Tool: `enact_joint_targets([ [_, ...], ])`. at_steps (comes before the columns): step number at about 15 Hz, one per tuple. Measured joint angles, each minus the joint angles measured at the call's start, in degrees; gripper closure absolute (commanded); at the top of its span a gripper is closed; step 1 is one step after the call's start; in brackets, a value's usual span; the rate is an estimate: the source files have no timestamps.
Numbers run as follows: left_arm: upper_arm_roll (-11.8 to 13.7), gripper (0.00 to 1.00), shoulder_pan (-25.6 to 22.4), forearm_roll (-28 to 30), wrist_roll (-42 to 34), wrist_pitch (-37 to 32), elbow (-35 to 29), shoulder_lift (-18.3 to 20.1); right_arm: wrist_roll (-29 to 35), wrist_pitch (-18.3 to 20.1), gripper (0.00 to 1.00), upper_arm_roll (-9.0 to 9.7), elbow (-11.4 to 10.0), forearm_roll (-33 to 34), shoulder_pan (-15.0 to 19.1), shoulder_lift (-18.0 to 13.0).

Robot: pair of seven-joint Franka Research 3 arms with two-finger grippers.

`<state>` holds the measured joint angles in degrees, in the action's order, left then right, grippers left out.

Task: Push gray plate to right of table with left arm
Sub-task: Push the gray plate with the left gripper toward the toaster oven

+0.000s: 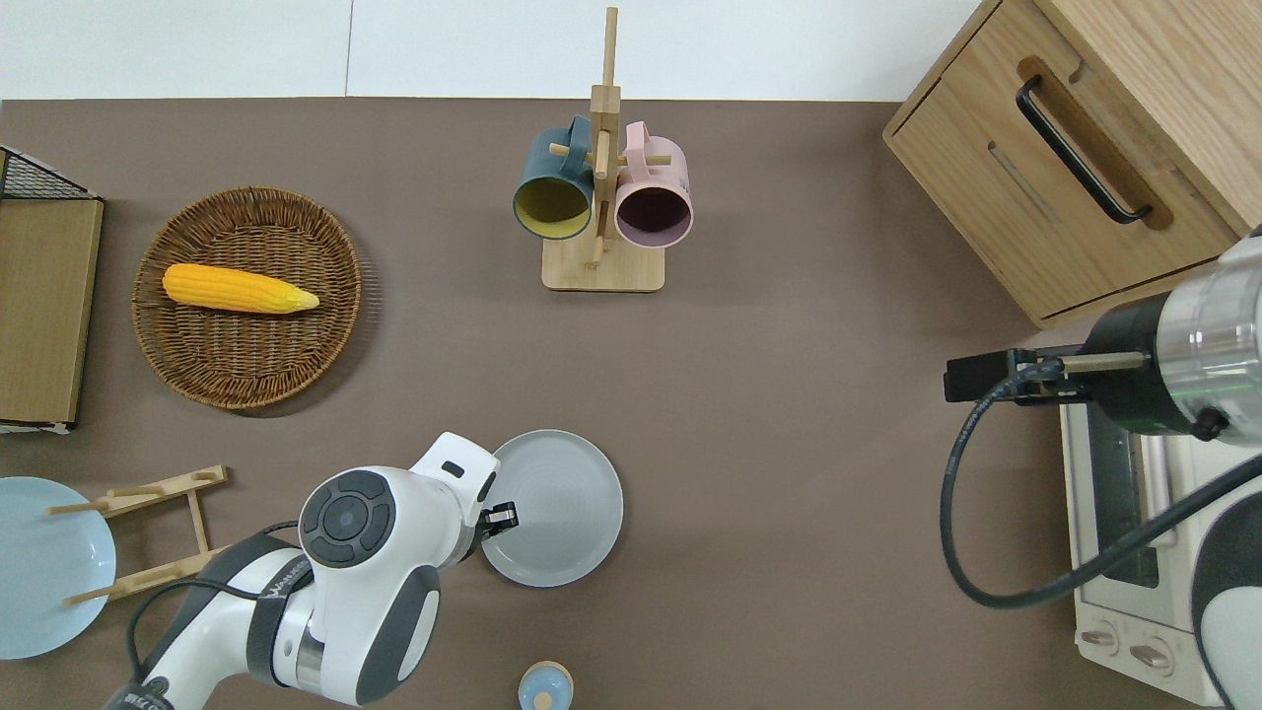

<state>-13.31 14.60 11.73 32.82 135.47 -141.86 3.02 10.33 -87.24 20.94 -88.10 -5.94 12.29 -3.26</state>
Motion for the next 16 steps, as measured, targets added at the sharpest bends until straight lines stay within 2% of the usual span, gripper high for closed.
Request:
enact_joint_targets([
  [9, -0.47, 1.00, 7.12, 0.46, 9.35, 4.53, 0.88, -1.69, 0.00, 0.00, 0.005, 0.00, 0.00, 0.00, 0.00, 0.00],
  [16, -5.17, 1.00, 7.65, 0.50, 14.31, 8.70, 2.92, -4.61, 0.00, 0.00, 0.005, 0.00, 0.00, 0.00, 0.00, 0.00],
])
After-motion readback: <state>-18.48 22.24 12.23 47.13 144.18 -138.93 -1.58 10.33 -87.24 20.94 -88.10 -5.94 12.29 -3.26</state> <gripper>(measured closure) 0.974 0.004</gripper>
